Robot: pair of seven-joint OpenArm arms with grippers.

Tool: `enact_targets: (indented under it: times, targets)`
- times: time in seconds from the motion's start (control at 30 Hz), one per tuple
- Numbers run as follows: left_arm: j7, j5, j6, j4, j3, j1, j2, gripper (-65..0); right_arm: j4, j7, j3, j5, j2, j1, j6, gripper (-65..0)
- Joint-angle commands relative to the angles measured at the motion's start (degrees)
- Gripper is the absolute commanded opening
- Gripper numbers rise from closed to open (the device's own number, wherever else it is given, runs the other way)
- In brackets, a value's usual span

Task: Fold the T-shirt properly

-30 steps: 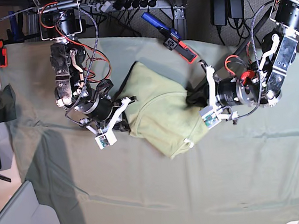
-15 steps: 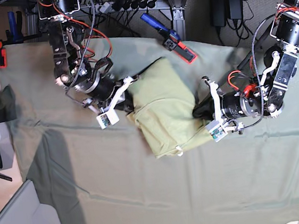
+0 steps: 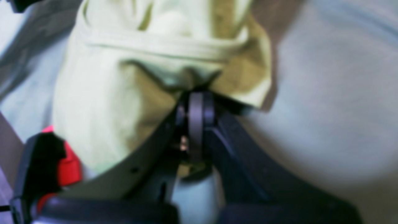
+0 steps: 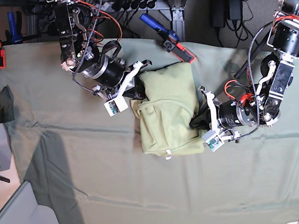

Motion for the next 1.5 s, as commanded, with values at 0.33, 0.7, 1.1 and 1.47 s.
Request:
enact_targets:
  times: [0.33,0.7,1.1,1.47]
  targets:
    - [0.5,-1.2,-0.5,0.8,-0.7,-4.6,0.3,-65.0,1.4,1.1,2.1,-1.4,-1.3,-0.5,1.1,-65.0]
    - [16.1,-21.1,-0.5,5.6,-16.0,-4.7,0.2,-65.0,5.2,-0.4,14.2,0.1,-1.3,-0.5,1.1,-65.0]
    - [20.5,-30.2,-0.5,19.4,-20.0,6.8,-5.8,-65.0,8.5,-3.1,21.6,4.4,-0.7,-2.8,1.1,-65.0]
    - [23.5,-34.7,-0.5,30.1,-34.9,24.9,-8.0,-65.0,10.5,-4.6,22.2,8.5,2.6,-12.3,1.1,-65.0]
